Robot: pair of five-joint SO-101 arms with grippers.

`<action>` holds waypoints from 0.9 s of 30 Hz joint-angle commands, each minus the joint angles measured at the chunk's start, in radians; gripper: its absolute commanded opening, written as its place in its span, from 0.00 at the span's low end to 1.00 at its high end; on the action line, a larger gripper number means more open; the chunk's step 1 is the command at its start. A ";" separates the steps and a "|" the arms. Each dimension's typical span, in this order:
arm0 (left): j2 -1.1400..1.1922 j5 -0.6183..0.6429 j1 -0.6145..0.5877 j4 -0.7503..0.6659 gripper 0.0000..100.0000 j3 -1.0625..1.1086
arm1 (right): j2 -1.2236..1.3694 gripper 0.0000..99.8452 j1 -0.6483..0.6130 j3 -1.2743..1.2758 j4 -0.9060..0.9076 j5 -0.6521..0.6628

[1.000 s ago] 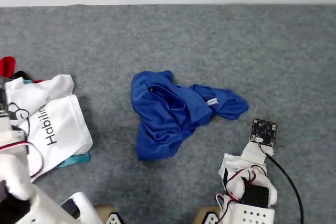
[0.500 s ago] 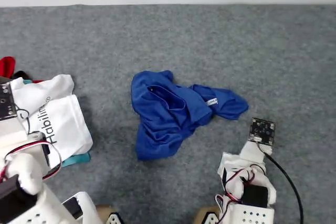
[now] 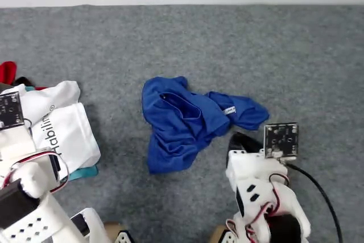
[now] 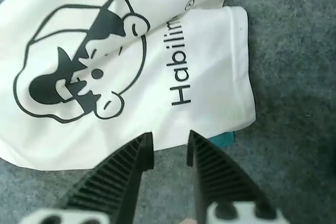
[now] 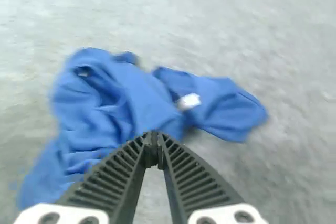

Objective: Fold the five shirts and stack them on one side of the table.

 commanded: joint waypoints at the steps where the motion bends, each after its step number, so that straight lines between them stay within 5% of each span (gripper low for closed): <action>1: -0.006 0.008 0.003 -0.028 0.11 0.001 | 0.116 0.01 -0.076 -0.135 0.005 0.025; 19: -0.006 0.003 0.005 -0.029 0.11 0.001 | 1.234 0.01 -0.185 -0.772 0.015 0.041; 24: -0.006 0.003 0.005 -0.029 0.11 0.002 | 1.440 0.01 -0.185 -0.884 0.021 0.342; 27: -0.006 0.003 0.005 -0.029 0.11 0.002 | 1.521 0.01 -0.194 -0.970 0.042 0.417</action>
